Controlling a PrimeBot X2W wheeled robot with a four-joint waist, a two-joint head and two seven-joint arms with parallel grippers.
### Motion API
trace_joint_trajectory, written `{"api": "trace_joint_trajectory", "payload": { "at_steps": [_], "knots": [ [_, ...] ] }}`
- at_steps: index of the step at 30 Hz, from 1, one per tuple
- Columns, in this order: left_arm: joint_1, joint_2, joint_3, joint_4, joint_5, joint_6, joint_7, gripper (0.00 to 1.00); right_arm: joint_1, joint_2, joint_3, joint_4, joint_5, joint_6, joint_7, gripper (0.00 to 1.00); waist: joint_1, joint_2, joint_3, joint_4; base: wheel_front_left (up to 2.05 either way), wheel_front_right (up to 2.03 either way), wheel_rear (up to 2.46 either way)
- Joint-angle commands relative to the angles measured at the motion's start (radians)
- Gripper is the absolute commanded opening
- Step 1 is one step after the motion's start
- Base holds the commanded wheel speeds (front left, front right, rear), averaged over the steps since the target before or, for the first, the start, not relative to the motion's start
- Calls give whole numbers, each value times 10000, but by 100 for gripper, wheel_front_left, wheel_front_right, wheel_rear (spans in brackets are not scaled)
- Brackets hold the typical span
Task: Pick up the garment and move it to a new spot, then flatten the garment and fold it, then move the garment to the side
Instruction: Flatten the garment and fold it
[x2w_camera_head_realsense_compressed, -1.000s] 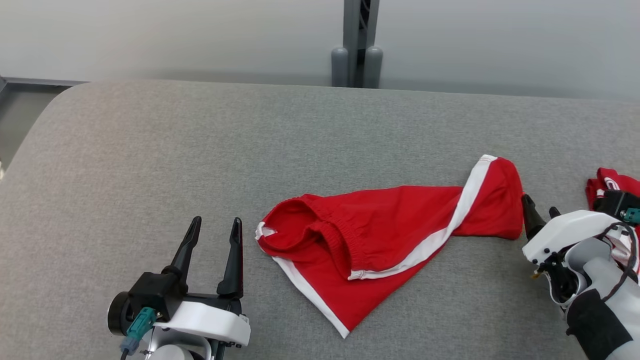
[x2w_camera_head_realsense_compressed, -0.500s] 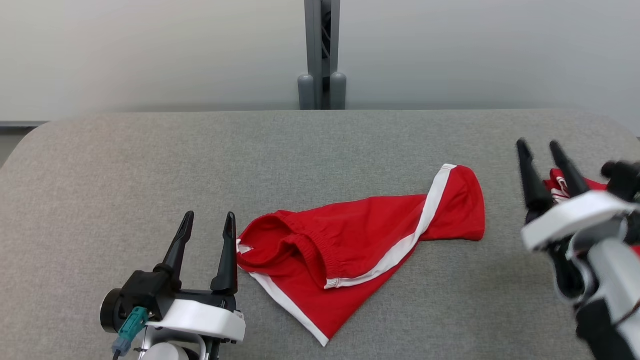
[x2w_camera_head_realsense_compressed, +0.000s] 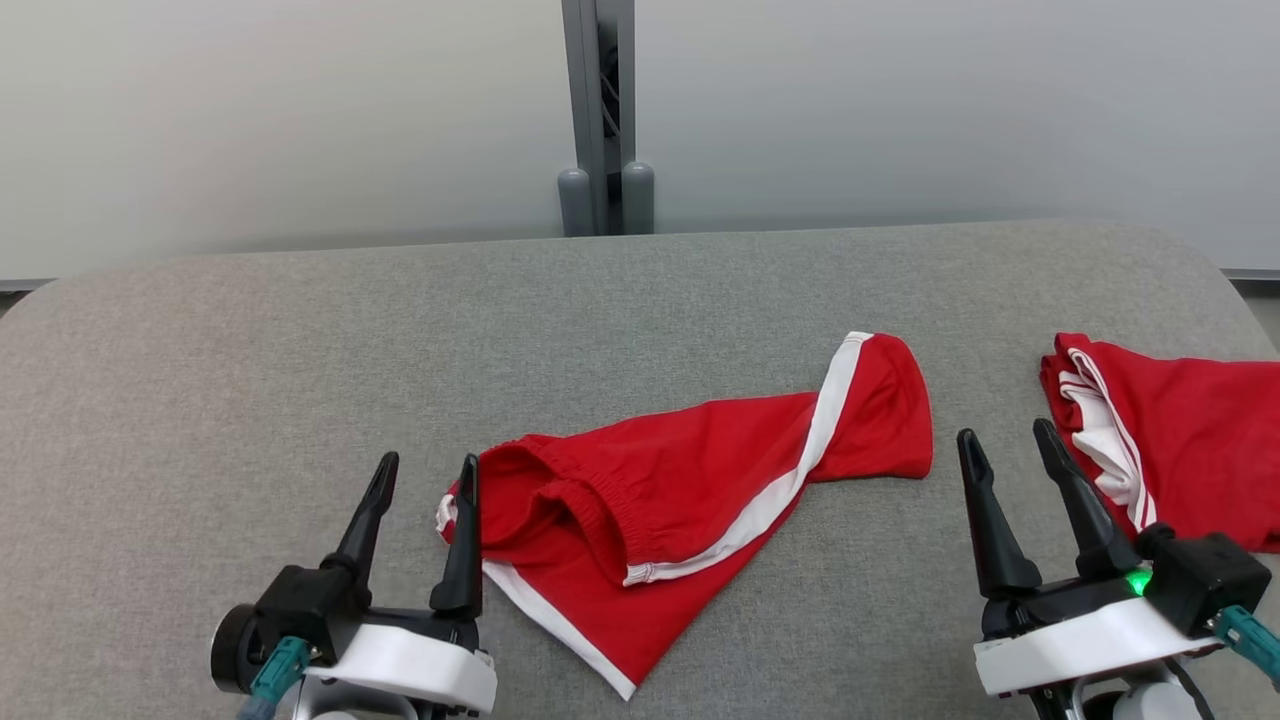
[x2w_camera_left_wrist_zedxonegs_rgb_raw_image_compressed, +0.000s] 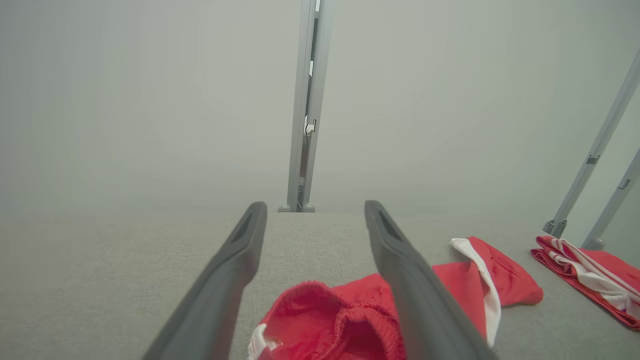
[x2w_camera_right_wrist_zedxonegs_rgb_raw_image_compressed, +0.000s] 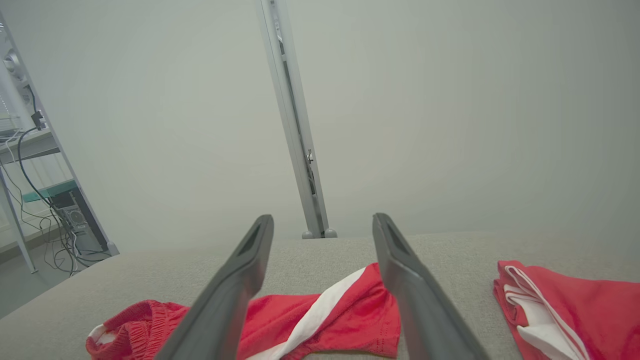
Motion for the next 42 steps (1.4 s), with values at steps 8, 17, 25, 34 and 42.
{"api": "trace_joint_trajectory", "payload": {
  "at_steps": [8,17,25,34,42],
  "knots": [
    [10,31,-448,683,100,-321,-27,100,14,127,-158,-202,-228,6,-12,100,0,-1,38,-154,0,0,0],
    [-1190,43,-2673,3364,309,-1734,-30,100,-262,166,-421,-110,-333,6,-13,100,0,-1,529,-483,0,0,0],
    [-2138,40,-3192,4873,-253,-1752,-28,100,-514,243,-451,-96,-333,6,-13,100,0,-1,989,-877,0,0,0],
    [-2826,54,-4157,5523,-1387,-1757,-30,0,-637,319,-495,-59,-258,6,-13,100,0,-1,1195,-1149,0,0,0],
    [-3383,354,-2766,3903,-2152,-1755,-28,0,-721,366,-445,16,-233,6,-13,100,0,-1,1360,-1368,0,0,0]
  ]
}}
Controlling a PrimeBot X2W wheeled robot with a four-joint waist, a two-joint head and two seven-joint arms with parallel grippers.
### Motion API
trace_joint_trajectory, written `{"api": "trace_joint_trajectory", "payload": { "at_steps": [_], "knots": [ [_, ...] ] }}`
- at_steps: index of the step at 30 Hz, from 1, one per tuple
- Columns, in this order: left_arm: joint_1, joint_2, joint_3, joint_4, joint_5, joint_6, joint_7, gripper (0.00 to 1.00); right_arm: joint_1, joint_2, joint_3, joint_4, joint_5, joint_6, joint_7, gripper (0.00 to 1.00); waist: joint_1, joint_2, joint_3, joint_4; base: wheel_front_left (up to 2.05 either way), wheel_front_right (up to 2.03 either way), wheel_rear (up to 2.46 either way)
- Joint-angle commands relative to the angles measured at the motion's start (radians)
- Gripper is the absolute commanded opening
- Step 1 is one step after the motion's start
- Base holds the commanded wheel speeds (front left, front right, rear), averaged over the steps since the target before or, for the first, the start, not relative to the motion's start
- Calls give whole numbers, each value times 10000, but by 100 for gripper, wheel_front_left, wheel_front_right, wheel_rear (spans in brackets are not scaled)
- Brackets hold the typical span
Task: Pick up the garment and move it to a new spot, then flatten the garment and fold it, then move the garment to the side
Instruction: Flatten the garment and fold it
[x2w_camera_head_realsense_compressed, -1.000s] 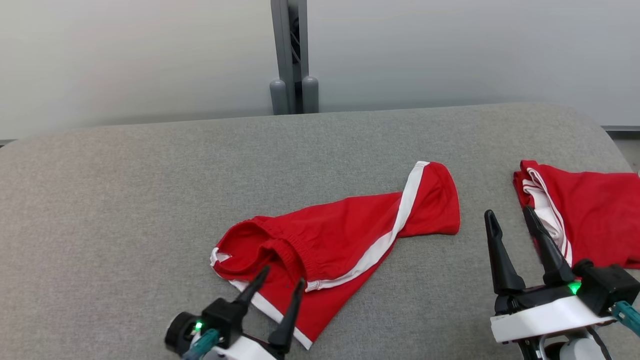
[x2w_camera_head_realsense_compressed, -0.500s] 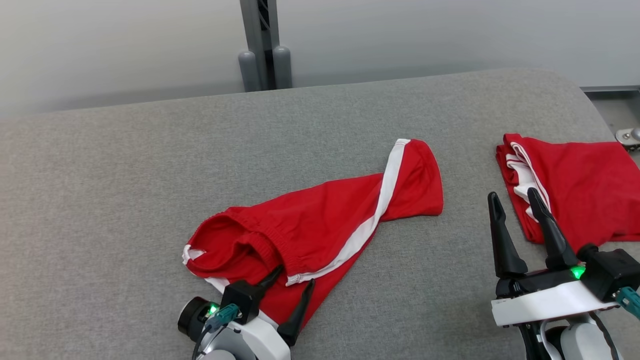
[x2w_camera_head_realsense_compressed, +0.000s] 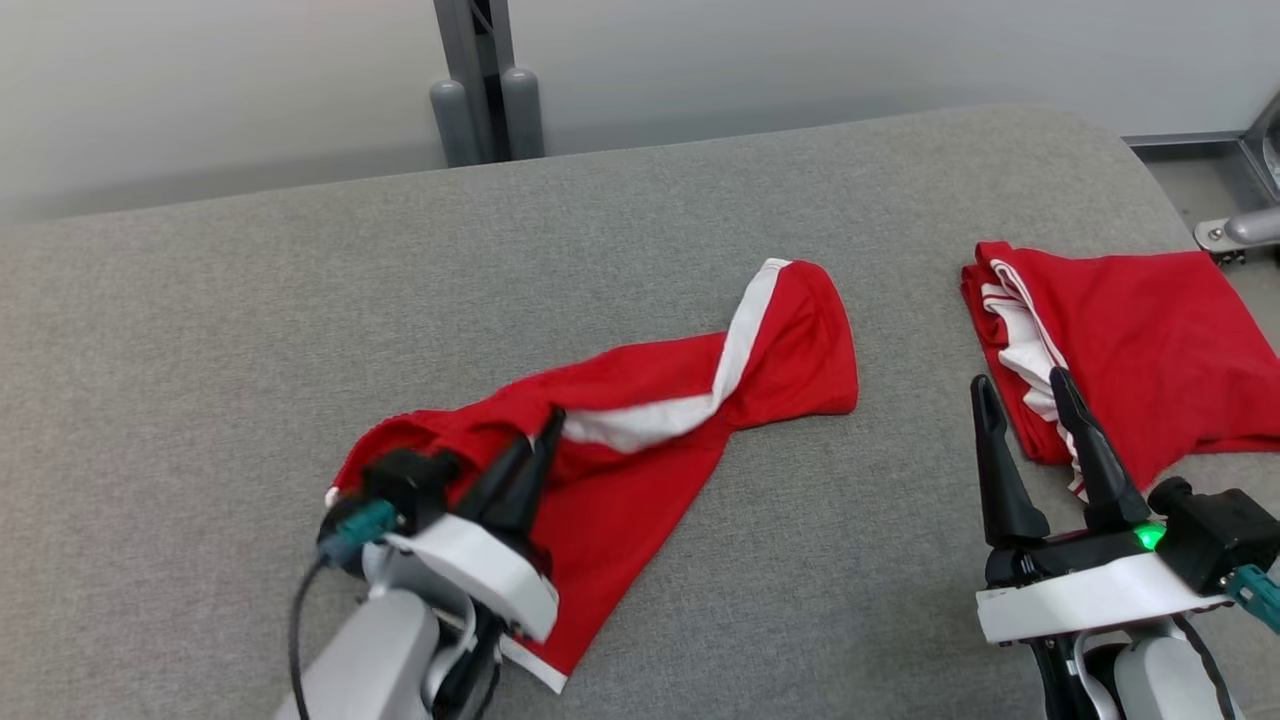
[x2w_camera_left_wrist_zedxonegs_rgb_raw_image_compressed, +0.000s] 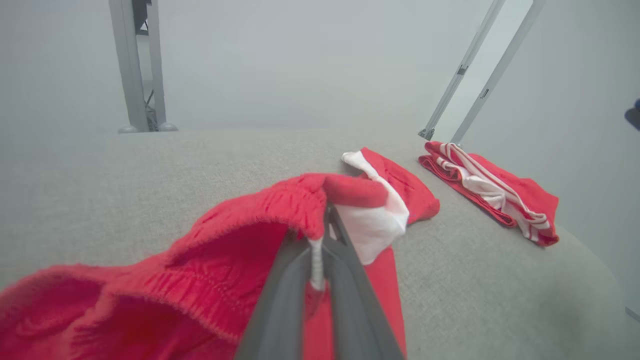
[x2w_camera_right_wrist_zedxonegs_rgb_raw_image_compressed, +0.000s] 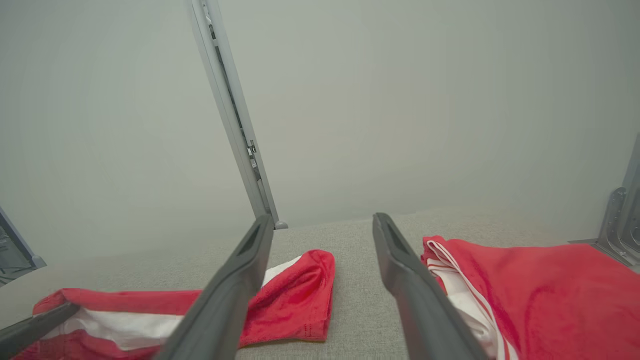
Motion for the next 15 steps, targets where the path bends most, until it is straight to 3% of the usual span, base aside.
{"api": "trace_joint_trajectory", "payload": {
  "at_steps": [1,9,15],
  "knots": [
    [-295,67,94,-137,-64,-6,-28,0,-113,-3,-29,19,7,6,-13,100,0,0,41,-58,0,0,0],
    [-1949,670,1231,-2,-462,-9,-28,0,-475,11,307,37,93,6,-13,100,0,0,470,-600,0,0,0],
    [-3842,1420,2073,2231,-173,737,-27,0,-852,18,651,-27,498,6,-11,100,0,0,960,-1201,0,0,0]
  ]
}}
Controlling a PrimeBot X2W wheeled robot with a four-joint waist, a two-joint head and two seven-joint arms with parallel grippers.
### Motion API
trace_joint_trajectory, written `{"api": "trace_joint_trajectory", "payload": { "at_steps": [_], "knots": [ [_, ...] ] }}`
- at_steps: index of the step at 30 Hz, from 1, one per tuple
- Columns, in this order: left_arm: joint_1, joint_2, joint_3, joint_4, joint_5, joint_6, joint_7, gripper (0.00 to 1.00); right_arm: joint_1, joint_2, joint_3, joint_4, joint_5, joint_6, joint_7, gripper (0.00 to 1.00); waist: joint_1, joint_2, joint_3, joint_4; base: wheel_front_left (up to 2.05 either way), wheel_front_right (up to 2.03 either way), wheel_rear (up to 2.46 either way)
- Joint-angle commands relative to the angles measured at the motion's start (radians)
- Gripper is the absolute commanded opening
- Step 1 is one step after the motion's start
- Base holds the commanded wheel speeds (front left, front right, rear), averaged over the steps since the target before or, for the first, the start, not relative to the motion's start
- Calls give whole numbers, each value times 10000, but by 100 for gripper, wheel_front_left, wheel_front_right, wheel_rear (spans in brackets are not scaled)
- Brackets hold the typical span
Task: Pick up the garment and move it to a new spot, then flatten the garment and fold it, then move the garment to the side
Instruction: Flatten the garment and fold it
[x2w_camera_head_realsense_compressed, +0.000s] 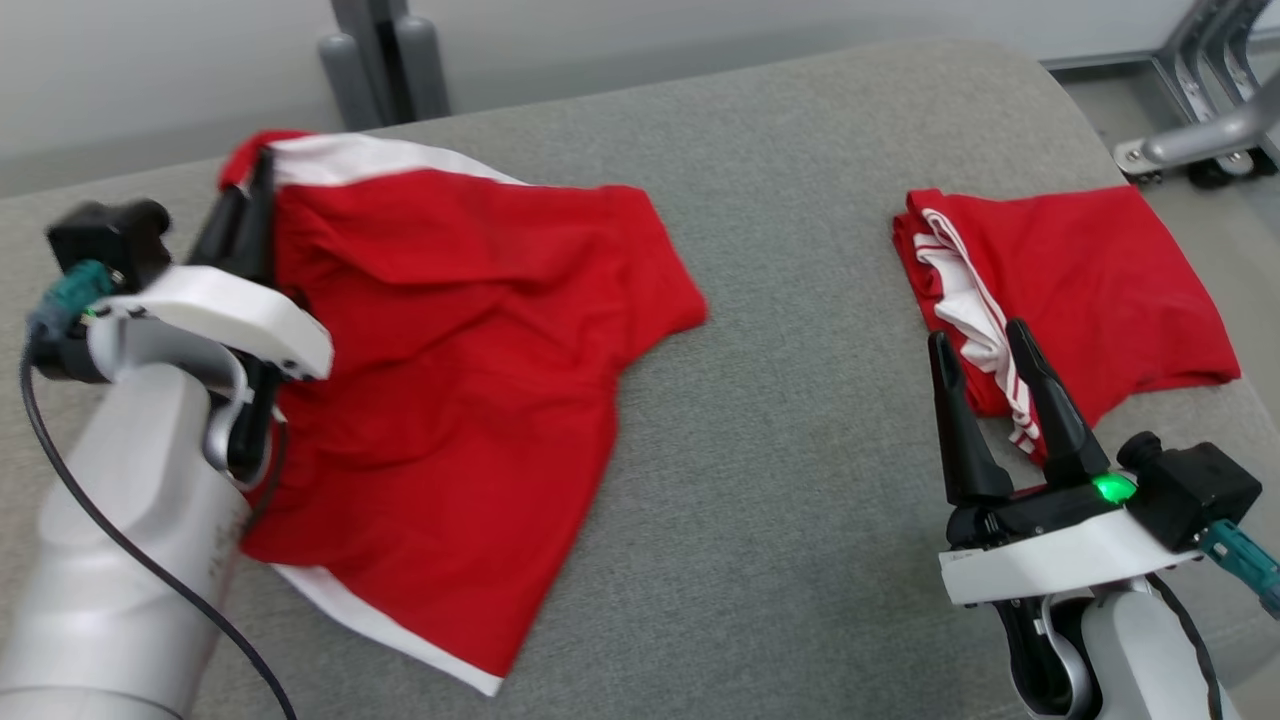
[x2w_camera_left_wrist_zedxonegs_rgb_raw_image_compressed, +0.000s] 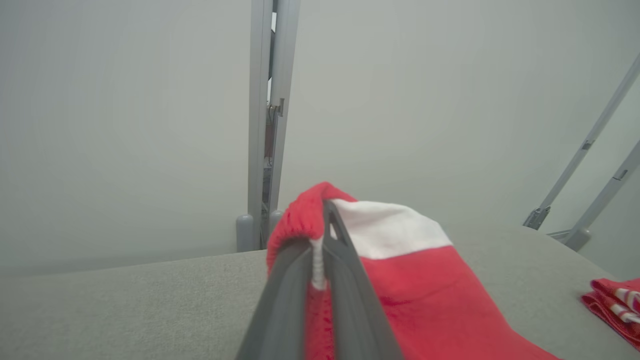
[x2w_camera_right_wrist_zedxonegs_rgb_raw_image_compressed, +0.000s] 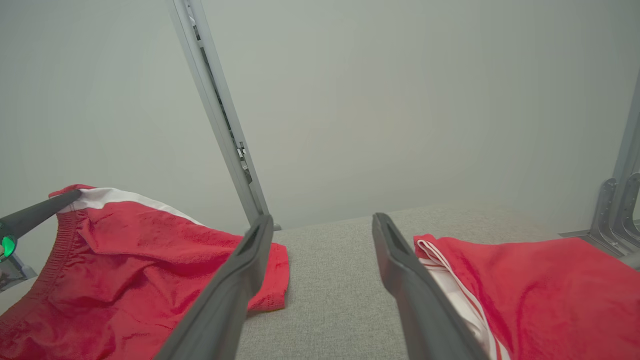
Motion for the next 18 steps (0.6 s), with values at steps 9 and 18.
{"api": "trace_joint_trajectory", "payload": {
  "at_steps": [9,18],
  "knots": [
    [-1785,1032,518,2771,404,720,-30,92,-418,-40,288,-153,571,6,-13,100,0,0,790,-758,0,0,0],
    [-1582,961,1082,2444,870,1388,-30,100,-451,-44,244,6,441,6,-13,100,0,0,675,-298,0,0,0]
  ]
}}
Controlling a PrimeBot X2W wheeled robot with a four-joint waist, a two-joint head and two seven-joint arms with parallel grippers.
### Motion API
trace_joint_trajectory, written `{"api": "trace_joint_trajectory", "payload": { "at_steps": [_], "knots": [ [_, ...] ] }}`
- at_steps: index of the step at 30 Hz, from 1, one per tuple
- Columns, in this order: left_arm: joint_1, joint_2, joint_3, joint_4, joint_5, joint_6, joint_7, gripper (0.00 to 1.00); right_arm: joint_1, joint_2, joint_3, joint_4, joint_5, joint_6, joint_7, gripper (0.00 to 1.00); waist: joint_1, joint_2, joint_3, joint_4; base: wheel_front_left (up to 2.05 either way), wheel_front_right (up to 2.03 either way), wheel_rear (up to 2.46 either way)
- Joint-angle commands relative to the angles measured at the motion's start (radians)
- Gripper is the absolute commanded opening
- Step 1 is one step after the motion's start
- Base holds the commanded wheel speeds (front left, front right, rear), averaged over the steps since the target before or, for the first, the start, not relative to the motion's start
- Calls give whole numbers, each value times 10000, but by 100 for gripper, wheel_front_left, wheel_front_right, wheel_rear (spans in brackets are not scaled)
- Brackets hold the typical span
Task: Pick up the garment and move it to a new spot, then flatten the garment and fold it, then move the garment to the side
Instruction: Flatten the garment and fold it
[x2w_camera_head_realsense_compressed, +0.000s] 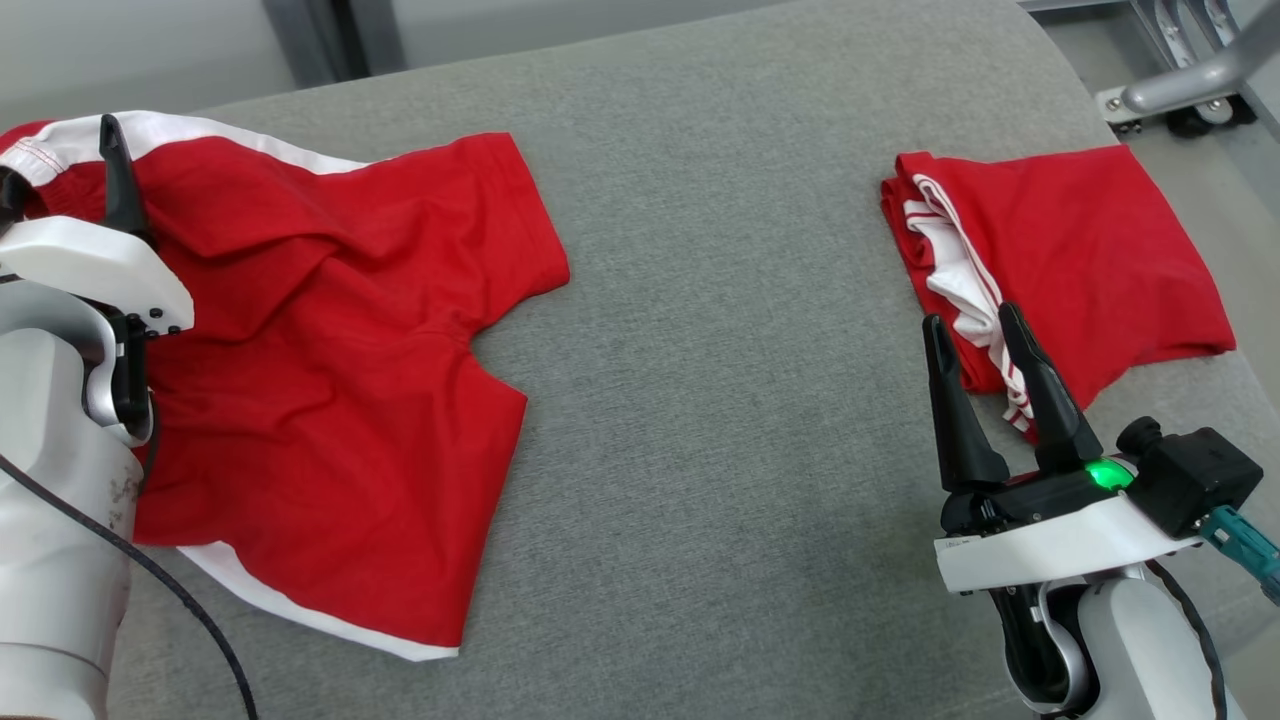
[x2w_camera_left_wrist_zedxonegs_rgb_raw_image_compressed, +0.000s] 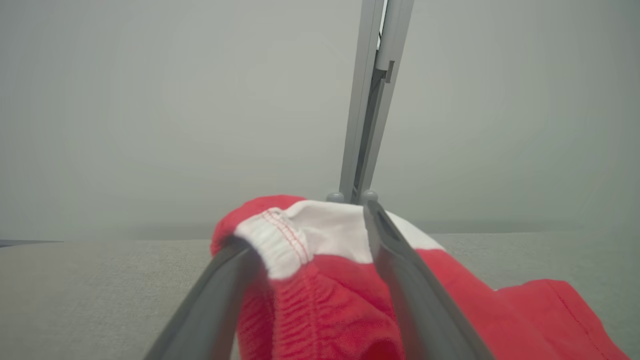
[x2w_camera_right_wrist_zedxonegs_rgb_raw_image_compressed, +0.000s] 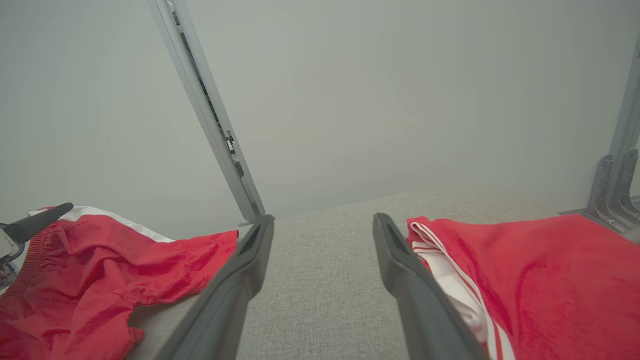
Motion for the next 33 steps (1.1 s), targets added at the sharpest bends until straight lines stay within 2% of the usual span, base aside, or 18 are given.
{"api": "trace_joint_trajectory", "payload": {
  "at_steps": [1,5,14,22,27,28,33],
  "knots": [
    [94,-13,123,-118,65,140,-28,100,-100,-57,-12,25,-96,6,-13,100,0,0,-125,179,0,0,0],
    [400,-182,472,-213,142,160,-28,100,-33,-54,-50,133,-261,6,-13,100,0,0,-414,608,0,0,0],
    [531,-645,131,1110,134,-1127,-28,100,75,-58,85,337,-446,6,-13,100,0,0,-894,1181,0,0,0],
    [586,-518,-147,1603,323,-1549,-30,100,419,-58,44,466,-510,6,-13,100,0,0,-1504,1461,0,0,0],
    [1244,-381,167,44,585,-1167,-28,100,696,-60,-29,384,-541,6,-13,100,0,0,-1934,1800,0,0,0],
    [1758,-429,458,-1081,682,-1130,-30,100,781,-58,-110,338,-578,6,-13,100,0,0,-2091,1989,0,0,0],
    [3830,-859,1324,-4512,1364,-973,-27,100,1140,-61,-344,243,-681,6,-13,100,0,0,-2478,2489,0,0,0]
  ]
}}
